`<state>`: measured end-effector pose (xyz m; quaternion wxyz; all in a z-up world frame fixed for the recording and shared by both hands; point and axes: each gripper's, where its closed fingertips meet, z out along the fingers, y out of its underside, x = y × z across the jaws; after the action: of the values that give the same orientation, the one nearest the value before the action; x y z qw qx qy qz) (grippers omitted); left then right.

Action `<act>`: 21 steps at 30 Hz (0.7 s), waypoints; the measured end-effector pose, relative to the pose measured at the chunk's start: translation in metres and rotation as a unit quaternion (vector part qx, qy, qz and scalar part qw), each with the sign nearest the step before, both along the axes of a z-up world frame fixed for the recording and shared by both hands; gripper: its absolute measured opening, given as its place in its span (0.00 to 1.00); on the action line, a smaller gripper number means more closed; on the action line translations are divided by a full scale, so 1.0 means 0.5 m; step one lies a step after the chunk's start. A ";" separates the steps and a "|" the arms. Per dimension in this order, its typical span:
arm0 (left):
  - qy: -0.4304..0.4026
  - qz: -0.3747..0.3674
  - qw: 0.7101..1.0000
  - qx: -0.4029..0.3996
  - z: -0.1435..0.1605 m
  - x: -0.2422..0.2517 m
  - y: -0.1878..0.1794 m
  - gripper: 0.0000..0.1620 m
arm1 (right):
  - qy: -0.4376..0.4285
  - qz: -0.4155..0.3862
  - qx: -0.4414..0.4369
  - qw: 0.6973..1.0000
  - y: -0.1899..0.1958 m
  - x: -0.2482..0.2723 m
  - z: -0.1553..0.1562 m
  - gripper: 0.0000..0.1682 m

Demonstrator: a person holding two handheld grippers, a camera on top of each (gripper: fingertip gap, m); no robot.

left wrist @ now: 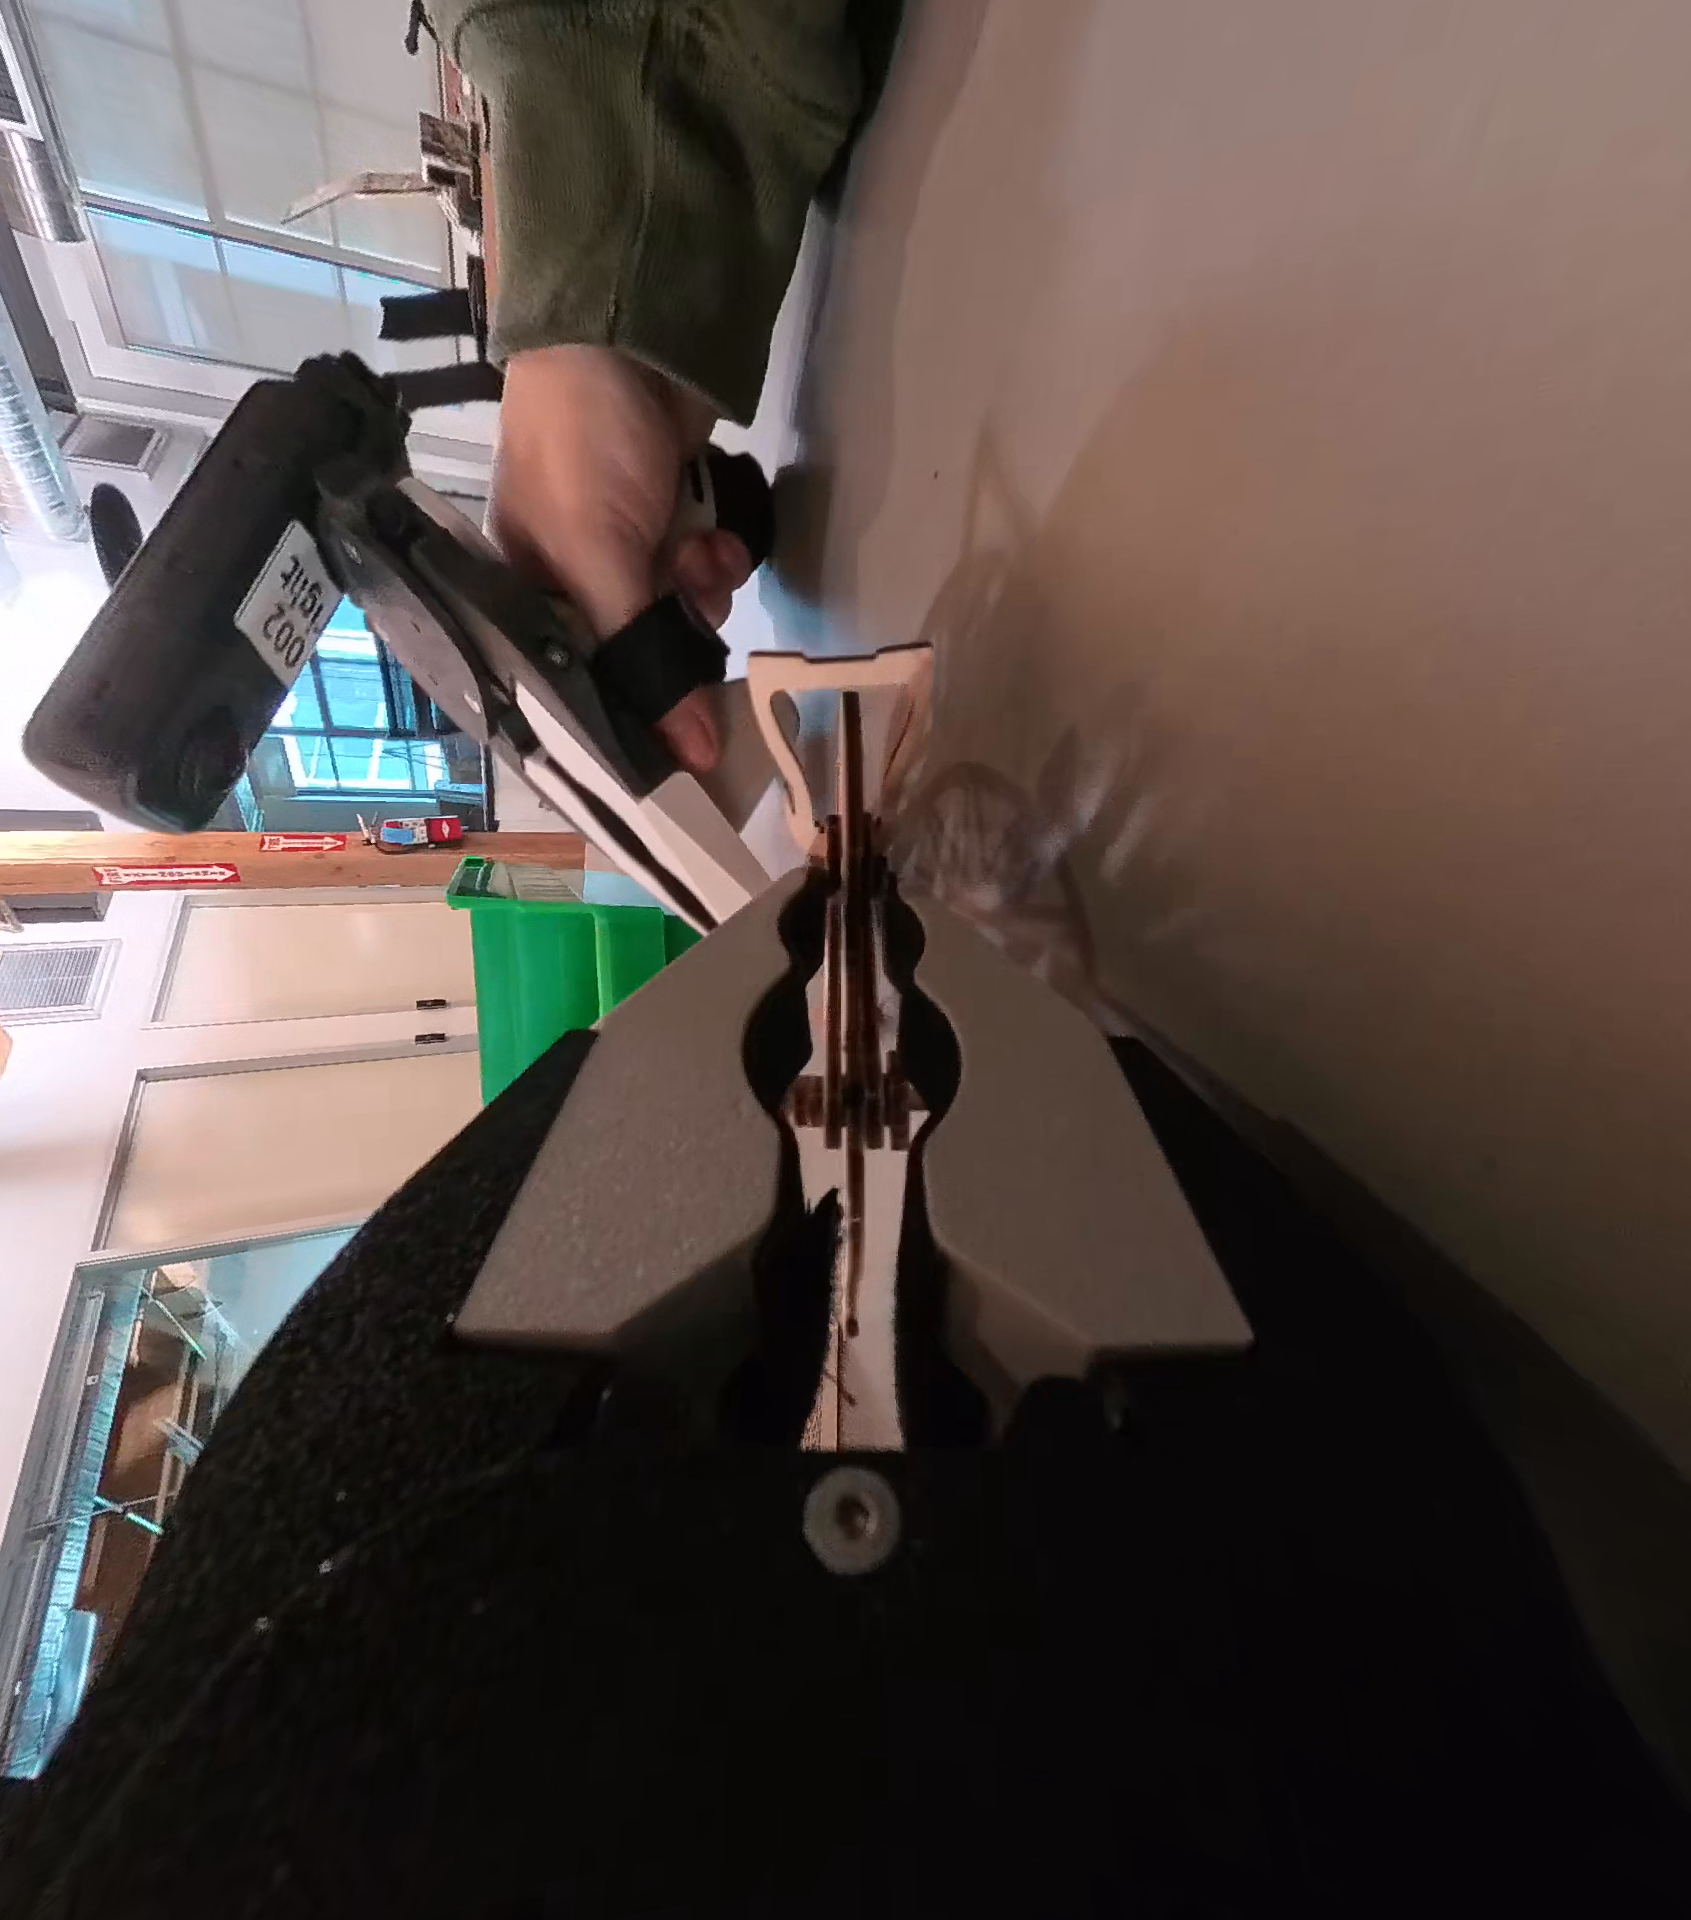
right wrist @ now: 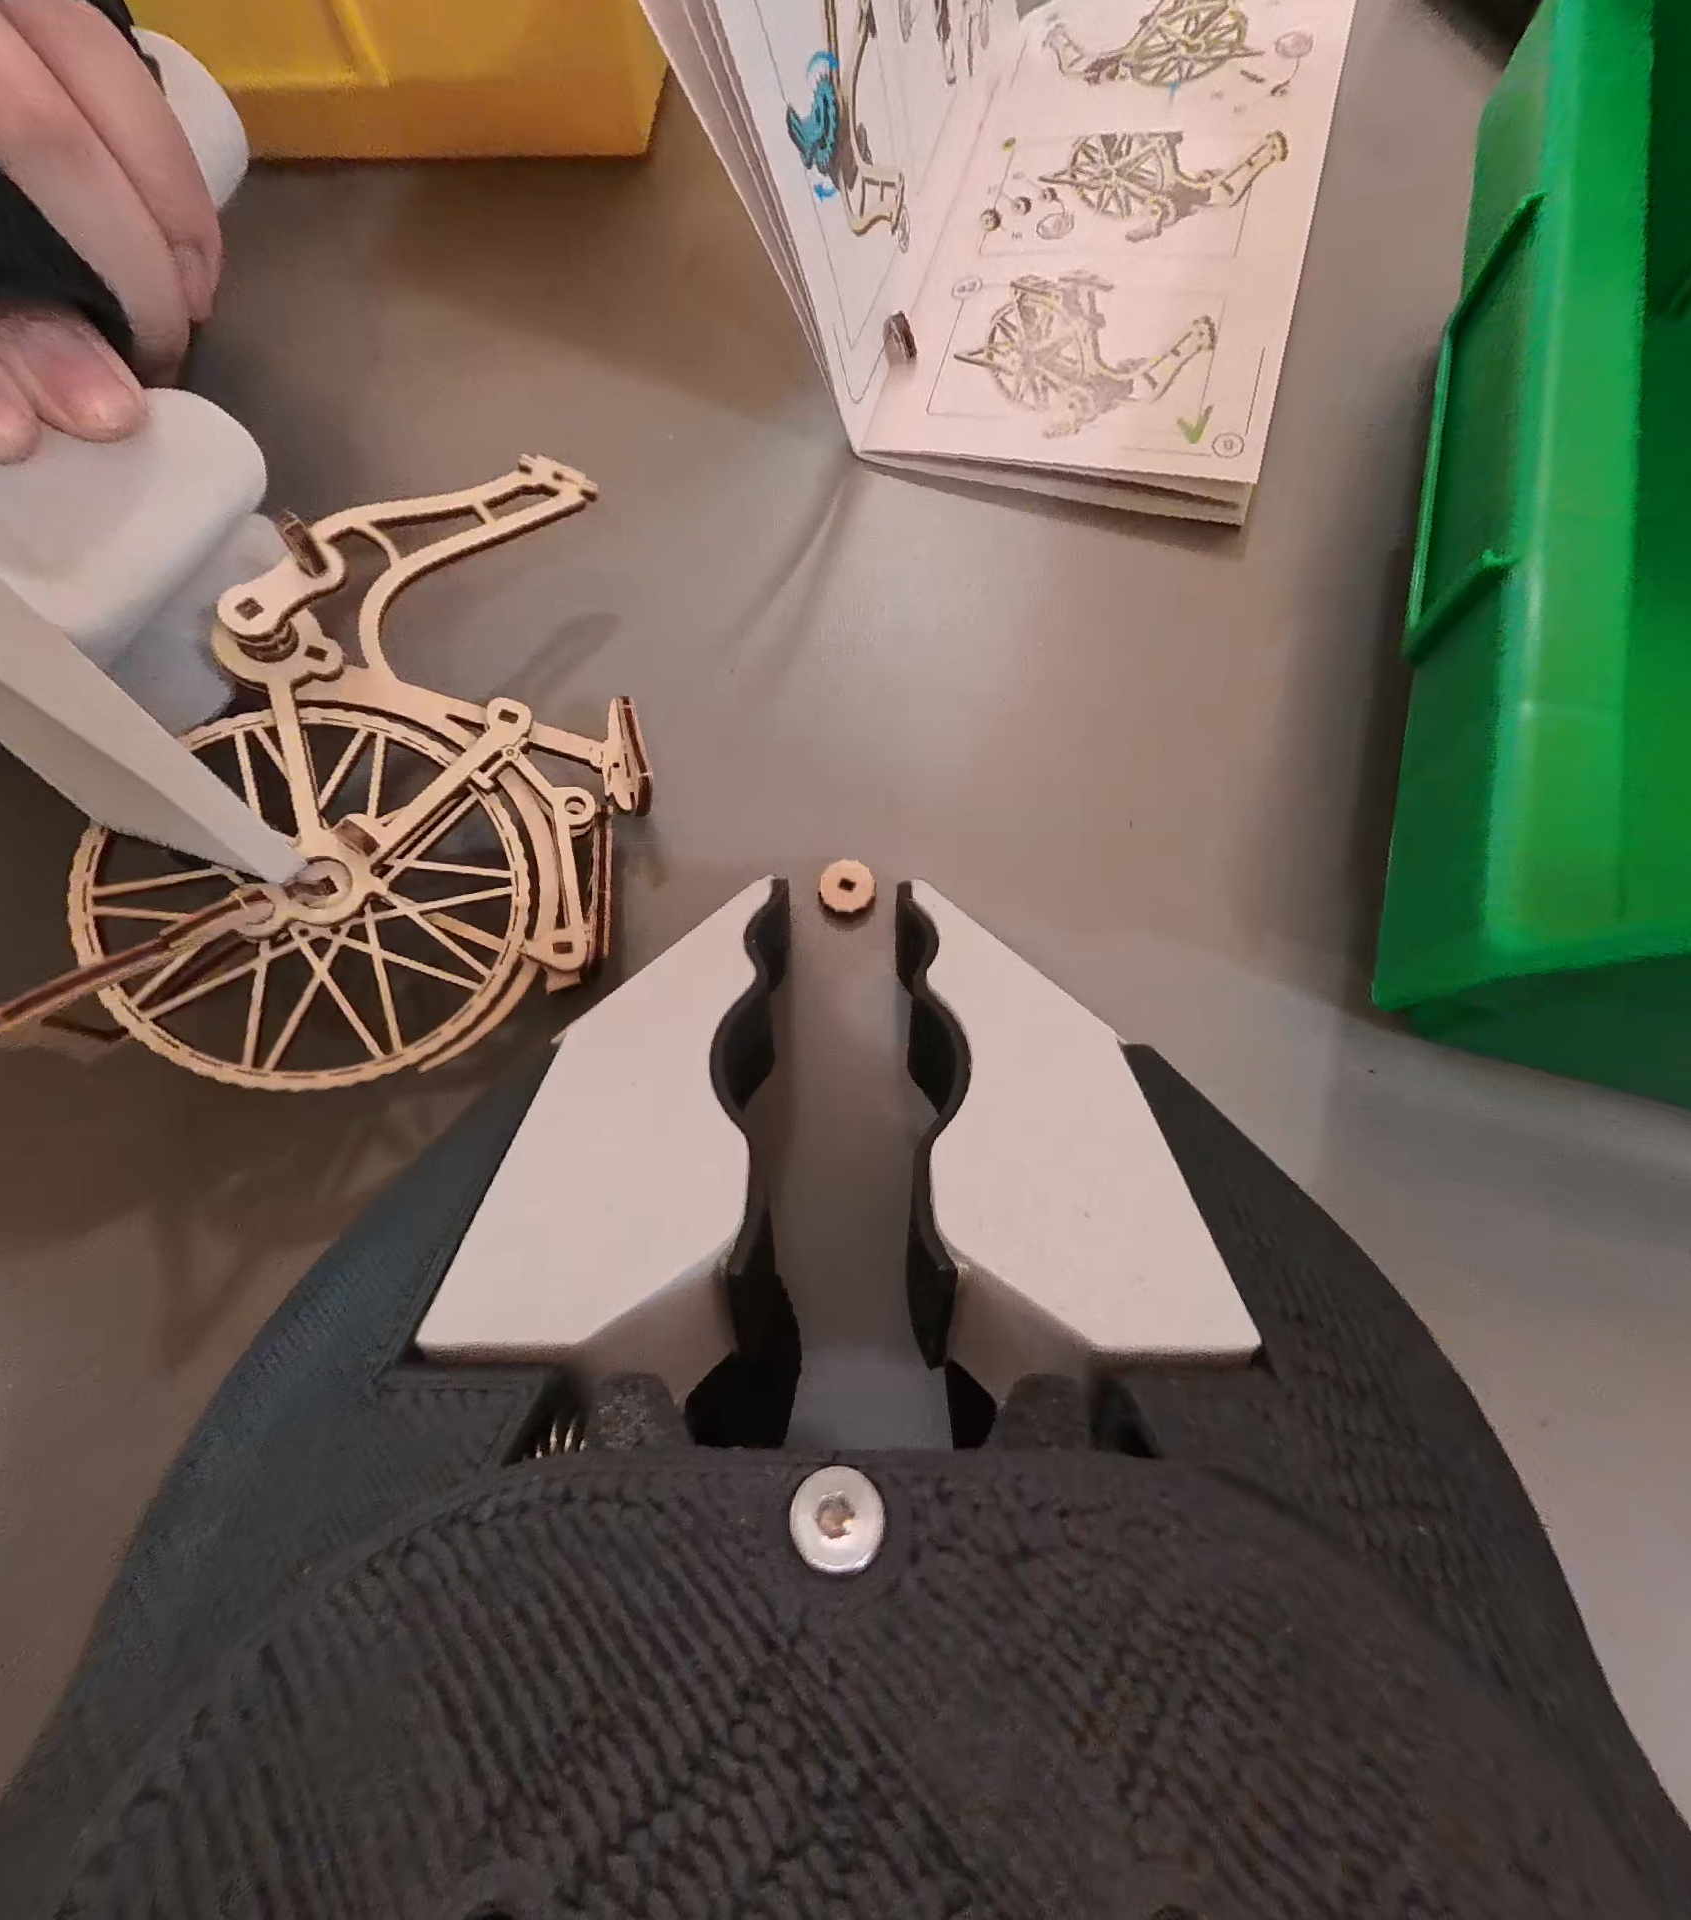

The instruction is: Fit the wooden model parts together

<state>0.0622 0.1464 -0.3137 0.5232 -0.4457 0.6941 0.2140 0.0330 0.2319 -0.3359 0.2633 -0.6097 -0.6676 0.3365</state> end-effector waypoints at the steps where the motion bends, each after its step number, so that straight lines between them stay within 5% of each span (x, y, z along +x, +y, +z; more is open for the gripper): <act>1: 0.001 -0.001 1.000 0.000 -0.001 0.001 0.000 0.05 | 0.000 0.002 0.006 1.000 -0.001 -0.003 0.000 0.10; 15: 0.004 -0.002 1.000 -0.008 -0.010 0.004 -0.001 0.04 | 0.016 0.004 0.042 0.999 -0.008 0.001 0.006 0.05; 21: -0.011 -0.009 1.000 0.025 0.014 0.011 -0.007 0.04 | 0.188 -0.095 0.115 0.971 0.074 0.019 0.120 0.05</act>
<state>0.0678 0.1431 -0.3066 0.5434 -0.4287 0.6867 0.2221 0.0427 0.2687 -0.2761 0.4832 -0.5620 -0.5789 0.3398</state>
